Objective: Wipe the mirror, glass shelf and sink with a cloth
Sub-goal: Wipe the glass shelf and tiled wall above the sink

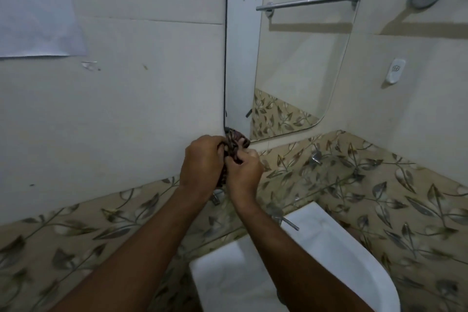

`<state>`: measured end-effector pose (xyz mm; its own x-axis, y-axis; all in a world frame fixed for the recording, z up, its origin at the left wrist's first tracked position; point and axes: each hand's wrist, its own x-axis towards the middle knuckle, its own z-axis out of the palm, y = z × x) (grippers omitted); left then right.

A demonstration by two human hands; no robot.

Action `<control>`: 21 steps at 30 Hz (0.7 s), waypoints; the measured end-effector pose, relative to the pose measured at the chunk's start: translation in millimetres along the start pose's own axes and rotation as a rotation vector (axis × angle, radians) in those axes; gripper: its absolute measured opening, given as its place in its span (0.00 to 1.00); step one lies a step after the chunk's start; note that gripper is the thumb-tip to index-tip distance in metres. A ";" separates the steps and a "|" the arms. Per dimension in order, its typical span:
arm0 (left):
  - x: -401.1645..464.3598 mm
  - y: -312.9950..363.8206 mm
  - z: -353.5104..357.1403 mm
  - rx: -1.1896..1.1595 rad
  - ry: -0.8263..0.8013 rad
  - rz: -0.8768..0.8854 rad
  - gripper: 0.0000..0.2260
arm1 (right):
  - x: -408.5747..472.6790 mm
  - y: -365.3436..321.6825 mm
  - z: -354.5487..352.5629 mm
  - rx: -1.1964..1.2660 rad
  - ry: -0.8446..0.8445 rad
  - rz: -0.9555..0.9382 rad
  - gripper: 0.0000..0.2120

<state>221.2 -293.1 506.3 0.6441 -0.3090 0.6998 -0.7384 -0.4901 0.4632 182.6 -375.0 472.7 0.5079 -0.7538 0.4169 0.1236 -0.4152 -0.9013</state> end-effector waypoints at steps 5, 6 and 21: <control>-58.9 -22.5 -56.5 -0.030 0.073 -0.175 0.09 | -15.8 -6.0 -26.2 -0.002 -0.188 -0.055 0.08; -75.2 -30.0 -68.2 -0.043 0.055 -0.224 0.09 | -15.0 -4.8 -33.9 0.023 -0.198 -0.032 0.07; -185.2 -51.0 -65.2 -0.205 -0.050 -0.673 0.14 | -82.1 42.9 -7.2 -0.929 -0.489 -0.244 0.29</control>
<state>126.5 -157.7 388.5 0.9789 -0.0323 0.2019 -0.1962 -0.4255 0.8834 140.0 -334.6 400.6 0.8683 -0.3987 0.2951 -0.3237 -0.9062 -0.2720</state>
